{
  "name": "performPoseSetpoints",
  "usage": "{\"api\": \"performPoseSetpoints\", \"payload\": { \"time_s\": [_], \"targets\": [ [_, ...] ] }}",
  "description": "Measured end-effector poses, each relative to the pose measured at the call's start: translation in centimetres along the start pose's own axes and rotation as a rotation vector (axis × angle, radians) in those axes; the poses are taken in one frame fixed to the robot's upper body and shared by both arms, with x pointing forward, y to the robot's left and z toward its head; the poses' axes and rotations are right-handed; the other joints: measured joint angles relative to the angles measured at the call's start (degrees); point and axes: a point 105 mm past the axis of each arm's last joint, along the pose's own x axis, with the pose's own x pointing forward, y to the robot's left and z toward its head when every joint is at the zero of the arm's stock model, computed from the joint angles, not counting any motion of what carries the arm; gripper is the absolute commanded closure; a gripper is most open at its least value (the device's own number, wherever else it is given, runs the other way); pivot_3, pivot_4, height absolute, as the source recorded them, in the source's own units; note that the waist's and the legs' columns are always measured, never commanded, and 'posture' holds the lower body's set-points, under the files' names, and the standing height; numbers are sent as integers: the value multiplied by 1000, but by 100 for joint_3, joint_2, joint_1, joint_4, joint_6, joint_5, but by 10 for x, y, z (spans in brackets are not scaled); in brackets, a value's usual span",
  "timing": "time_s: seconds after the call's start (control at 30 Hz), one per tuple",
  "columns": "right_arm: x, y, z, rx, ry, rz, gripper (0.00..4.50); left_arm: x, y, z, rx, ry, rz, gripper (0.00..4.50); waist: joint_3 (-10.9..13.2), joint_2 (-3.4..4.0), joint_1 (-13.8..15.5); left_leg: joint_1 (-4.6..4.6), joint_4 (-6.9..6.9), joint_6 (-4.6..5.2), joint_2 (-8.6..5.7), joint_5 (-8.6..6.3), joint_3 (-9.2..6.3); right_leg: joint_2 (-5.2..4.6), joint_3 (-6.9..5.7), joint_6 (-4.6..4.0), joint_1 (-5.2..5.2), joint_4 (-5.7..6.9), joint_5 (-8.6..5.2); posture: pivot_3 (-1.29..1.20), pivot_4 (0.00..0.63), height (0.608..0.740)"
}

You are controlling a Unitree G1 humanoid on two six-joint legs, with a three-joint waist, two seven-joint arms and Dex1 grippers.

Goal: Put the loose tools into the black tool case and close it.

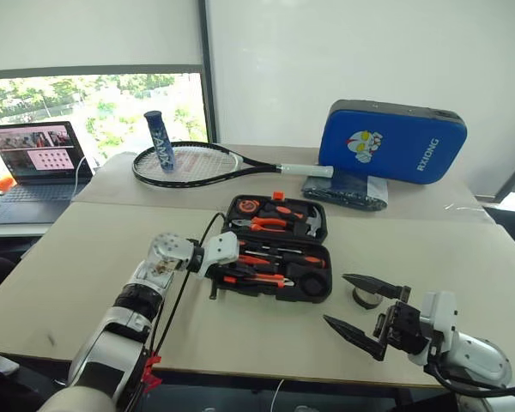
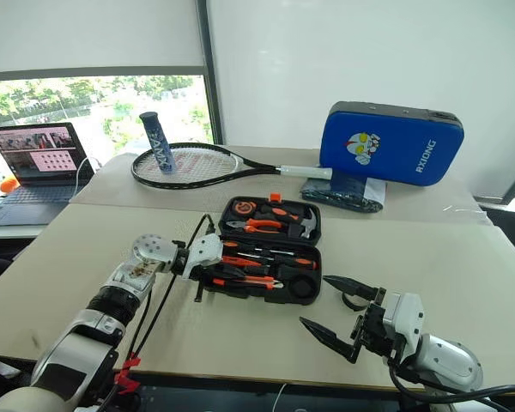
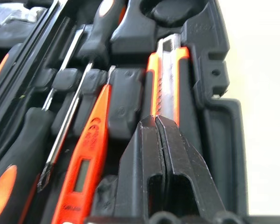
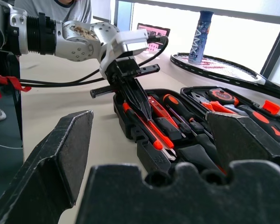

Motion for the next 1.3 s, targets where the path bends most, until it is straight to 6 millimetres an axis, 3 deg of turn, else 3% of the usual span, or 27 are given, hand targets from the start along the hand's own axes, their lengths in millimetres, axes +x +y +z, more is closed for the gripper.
{"api": "performPoseSetpoints", "payload": {
  "time_s": [0.33, 0.6, 0.77, 0.8, 0.83, 0.97, 1.1, 1.17, 1.3],
  "targets": [
    [0, 0, -1, 2, 2, 6, 0, 2, -8, -5, -9, 40, -12, 4430, 1, -1, -12, -9, -2, 1, 0, -1, 1, 0, 2, 0, -14, 1, 0, 0, 150, 740],
    [0, 0, -1, 2, 2, 6, 0, 5, -9, -8, -33, 93, -9, 4430, -1, 1, -17, 43, -4, 1, 0, -1, 2, 1, 2, 35, 40, -2, -22, 0, 150, 740],
    [-15, -3, -2, 0, 46, -31, 0, -5, -18, -4, -123, -68, 37, 4430, 2, 1, -22, 40, -14, 1, 6, -1, 3, 1, 3, 29, 32, -6, -21, 0, 150, 740],
    [-23, -5, -2, 3, 62, -47, 0, -12, -17, 0, -167, -131, 59, 3934, 3, 0, -19, 22, -13, 1, 5, -1, 2, 1, 2, 18, 15, -5, -15, 0, 150, 740],
    [-27, -5, -2, 3, 71, -58, 0, -21, -15, 3, -186, -172, 86, 3788, 4, -2, -16, -4, -12, 1, 6, -1, 2, 1, 3, -3, -15, 1, -2, 0, 150, 740],
    [-56, -5, -5, 4, 149, -108, 0, -79, -13, 12, -169, -210, 187, 2240, 2, 4, -50, -4, -27, 3, 7, -2, 5, 2, 9, -7, -24, -2, -3, 0, 150, 740],
    [-107, -1, -18, 9, 275, -219, 0, -134, -54, -21, -252, -130, 265, 929, 6, 6, -72, 6, -43, 8, 13, -7, 15, -4, 13, -9, -22, -13, -11, 0, 150, 740],
    [-122, 3, -25, 20, 313, -256, 0, -147, -65, -32, -285, -107, 301, 137, 11, 2, -43, 7, -36, 8, 14, -6, 17, -7, 12, -6, -17, -16, -13, 0, 150, 740],
    [-132, 8, -32, 8, 354, -267, 0, -163, -81, -35, -291, -108, 374, 43, 14, 5, -5, 19, -31, 4, 27, -2, 26, -10, 16, 31, -2, -34, -24, 0, 150, 740]
  ]
}}
